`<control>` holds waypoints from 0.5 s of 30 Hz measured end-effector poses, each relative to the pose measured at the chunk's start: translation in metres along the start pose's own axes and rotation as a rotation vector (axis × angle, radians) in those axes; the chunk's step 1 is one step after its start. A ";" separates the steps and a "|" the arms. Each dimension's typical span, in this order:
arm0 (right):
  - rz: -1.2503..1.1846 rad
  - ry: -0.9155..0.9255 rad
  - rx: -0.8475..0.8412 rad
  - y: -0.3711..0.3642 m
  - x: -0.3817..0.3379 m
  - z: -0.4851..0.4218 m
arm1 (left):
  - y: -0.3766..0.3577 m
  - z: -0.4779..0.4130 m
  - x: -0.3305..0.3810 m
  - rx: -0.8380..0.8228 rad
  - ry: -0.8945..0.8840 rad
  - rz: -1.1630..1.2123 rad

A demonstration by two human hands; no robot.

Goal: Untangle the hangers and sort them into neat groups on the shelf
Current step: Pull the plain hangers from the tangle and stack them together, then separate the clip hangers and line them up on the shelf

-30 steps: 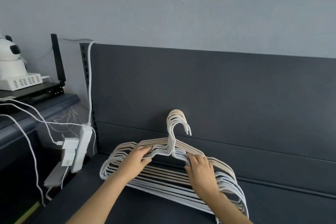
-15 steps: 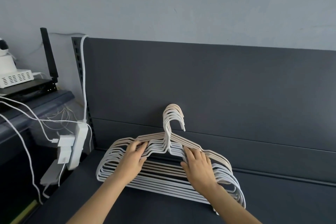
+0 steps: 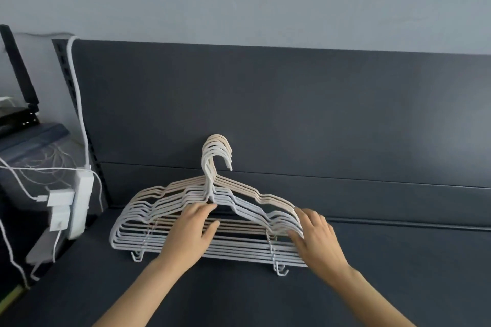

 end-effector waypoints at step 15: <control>0.175 -0.235 -0.056 0.101 0.232 0.133 | -0.157 0.011 0.245 -0.432 -0.120 0.033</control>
Point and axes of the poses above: each hand's wrist, its own z-axis away from the middle knuckle, its own y-axis out of the back of the hand, x = y × z, the point moved 6 cm from there along -z, towards the middle knuckle, and after that the axes turned 8 degrees about -y, right-handed, at the moved point
